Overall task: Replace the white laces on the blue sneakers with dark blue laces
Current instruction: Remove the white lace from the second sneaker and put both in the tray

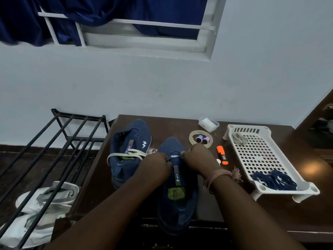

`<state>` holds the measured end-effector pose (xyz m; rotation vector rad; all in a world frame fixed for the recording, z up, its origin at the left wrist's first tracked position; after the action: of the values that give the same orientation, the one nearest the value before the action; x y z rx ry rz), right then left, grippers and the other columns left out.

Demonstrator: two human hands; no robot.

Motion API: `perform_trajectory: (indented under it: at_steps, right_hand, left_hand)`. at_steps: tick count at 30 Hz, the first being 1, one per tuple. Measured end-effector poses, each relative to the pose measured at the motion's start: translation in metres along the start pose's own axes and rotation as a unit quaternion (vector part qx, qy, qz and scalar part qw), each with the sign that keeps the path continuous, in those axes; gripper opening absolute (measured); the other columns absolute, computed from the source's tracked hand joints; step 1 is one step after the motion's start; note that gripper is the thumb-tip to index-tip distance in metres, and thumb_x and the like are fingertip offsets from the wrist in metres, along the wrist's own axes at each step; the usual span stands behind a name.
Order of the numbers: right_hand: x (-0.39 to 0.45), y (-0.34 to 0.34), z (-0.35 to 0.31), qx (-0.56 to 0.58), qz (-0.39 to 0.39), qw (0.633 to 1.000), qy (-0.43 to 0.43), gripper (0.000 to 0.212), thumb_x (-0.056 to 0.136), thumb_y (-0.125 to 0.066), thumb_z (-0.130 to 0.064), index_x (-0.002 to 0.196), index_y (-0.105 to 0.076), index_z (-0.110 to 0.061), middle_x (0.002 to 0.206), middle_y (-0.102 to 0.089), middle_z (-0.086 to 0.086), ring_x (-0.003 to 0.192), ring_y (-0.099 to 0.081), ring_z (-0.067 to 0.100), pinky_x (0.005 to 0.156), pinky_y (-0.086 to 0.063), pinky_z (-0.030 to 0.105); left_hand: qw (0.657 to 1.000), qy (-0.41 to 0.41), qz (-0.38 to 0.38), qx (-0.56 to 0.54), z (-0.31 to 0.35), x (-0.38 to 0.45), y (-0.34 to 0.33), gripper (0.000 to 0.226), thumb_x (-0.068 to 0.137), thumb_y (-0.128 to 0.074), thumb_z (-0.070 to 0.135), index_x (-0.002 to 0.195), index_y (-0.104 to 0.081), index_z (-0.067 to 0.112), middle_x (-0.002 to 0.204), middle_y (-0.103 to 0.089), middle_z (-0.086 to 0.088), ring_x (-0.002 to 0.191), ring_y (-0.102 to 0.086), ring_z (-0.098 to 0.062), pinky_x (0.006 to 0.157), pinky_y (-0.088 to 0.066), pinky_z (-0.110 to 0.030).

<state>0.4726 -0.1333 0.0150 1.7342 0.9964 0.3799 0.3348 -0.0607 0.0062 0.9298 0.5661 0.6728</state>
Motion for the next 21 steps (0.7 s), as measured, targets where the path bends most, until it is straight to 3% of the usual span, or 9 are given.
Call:
perform_trajectory:
  at_steps: [3,4,5,7,9,11,14,18,21]
  right_hand:
    - [-0.004,0.018,-0.006,-0.038,-0.002,0.998,0.047,0.03,0.1,-0.04,-0.006,0.127,-0.053,-0.001,0.126,-0.057,0.017,0.111,-0.058,0.032,0.087,-0.044,0.037]
    - [-0.002,0.023,-0.007,0.043,0.008,0.998,0.034,0.026,0.098,-0.042,-0.003,0.121,-0.055,-0.003,0.121,-0.057,0.019,0.109,-0.058,0.033,0.093,-0.044,0.039]
    - [0.0,0.031,-0.006,0.196,0.024,0.98,0.005,0.018,0.096,-0.045,-0.002,0.106,-0.059,-0.009,0.108,-0.058,0.021,0.098,-0.059,0.032,0.093,-0.045,0.043]
    - [0.0,0.043,-0.007,0.419,0.047,0.907,-0.008,0.018,0.092,-0.047,-0.013,0.076,-0.053,-0.02,0.077,-0.053,0.011,0.069,-0.051,0.026,0.078,-0.048,0.042]
    - [0.0,0.048,-0.005,0.511,0.081,0.856,-0.018,0.021,0.089,-0.049,-0.028,0.074,-0.055,-0.015,0.065,-0.051,0.007,0.053,-0.046,0.018,0.056,-0.043,0.033]
    - [-0.003,0.044,-0.005,0.436,0.076,0.896,-0.021,0.03,0.09,-0.054,-0.037,0.077,-0.059,-0.011,0.066,-0.054,0.009,0.051,-0.048,0.018,0.047,-0.037,0.026]
    - [-0.003,0.017,-0.001,0.203,0.015,0.976,-0.078,0.03,0.088,-0.057,-0.044,0.073,-0.054,-0.018,0.078,-0.057,0.005,0.071,-0.054,0.021,0.059,-0.044,0.028]
    - [0.002,-0.002,0.0,0.143,0.015,0.986,-0.088,0.026,0.089,-0.063,-0.035,0.082,-0.057,-0.011,0.074,-0.052,0.003,0.078,-0.053,0.023,0.054,-0.037,0.025]
    - [0.004,0.004,-0.002,0.203,0.059,0.976,-0.047,0.023,0.093,-0.06,-0.026,0.083,-0.063,-0.007,0.071,-0.055,0.005,0.078,-0.056,0.025,0.067,-0.039,0.026]
  left_hand:
    - [1.0,0.004,0.0,0.003,-0.001,0.0,0.001,0.016,0.092,-0.052,0.023,0.086,-0.059,0.01,0.087,-0.059,-0.008,0.085,-0.057,-0.027,0.068,-0.036,-0.029]
    - [1.0,0.006,-0.001,0.003,-0.002,0.0,0.001,0.016,0.093,-0.052,0.022,0.089,-0.061,0.009,0.091,-0.062,-0.01,0.088,-0.059,-0.028,0.068,-0.036,-0.029]
    - [1.0,0.008,-0.002,0.002,-0.002,0.0,0.001,0.016,0.093,-0.052,0.021,0.091,-0.061,0.008,0.093,-0.064,-0.011,0.09,-0.06,-0.029,0.068,-0.036,-0.029]
    - [1.0,0.008,-0.002,0.003,-0.001,0.0,0.001,0.015,0.093,-0.051,0.02,0.09,-0.06,0.009,0.093,-0.063,-0.01,0.089,-0.059,-0.028,0.067,-0.035,-0.029]
    - [1.0,0.006,-0.003,0.004,-0.001,0.0,0.001,0.014,0.093,-0.051,0.02,0.087,-0.059,0.01,0.091,-0.061,-0.01,0.088,-0.059,-0.028,0.067,-0.035,-0.029]
    - [1.0,0.002,-0.005,0.005,-0.001,0.0,0.002,0.014,0.093,-0.051,0.02,0.083,-0.055,0.011,0.086,-0.057,-0.007,0.084,-0.056,-0.027,0.066,-0.034,-0.029]
    - [1.0,-0.003,0.0,0.007,0.0,0.0,0.002,0.014,0.092,-0.051,0.021,0.083,-0.055,0.012,0.083,-0.055,-0.005,0.08,-0.053,-0.025,0.066,-0.034,-0.03]
    - [1.0,-0.011,0.009,0.006,-0.002,0.0,0.0,0.017,0.092,-0.052,0.022,0.092,-0.062,0.008,0.088,-0.059,-0.008,0.086,-0.059,-0.028,0.068,-0.037,-0.03]
    - [1.0,-0.012,0.009,0.0,-0.003,0.0,0.0,0.017,0.091,-0.052,0.021,0.09,-0.063,0.007,0.088,-0.061,-0.009,0.086,-0.06,-0.028,0.067,-0.037,-0.03]
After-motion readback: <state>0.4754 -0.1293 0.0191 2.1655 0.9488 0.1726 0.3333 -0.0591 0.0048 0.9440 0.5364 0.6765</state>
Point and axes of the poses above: each hand's wrist, its own x-axis towards the middle knuckle, its own y-axis out of the back of the hand, z = x × y, the point moved 1 cm from there along x, towards the middle knuckle
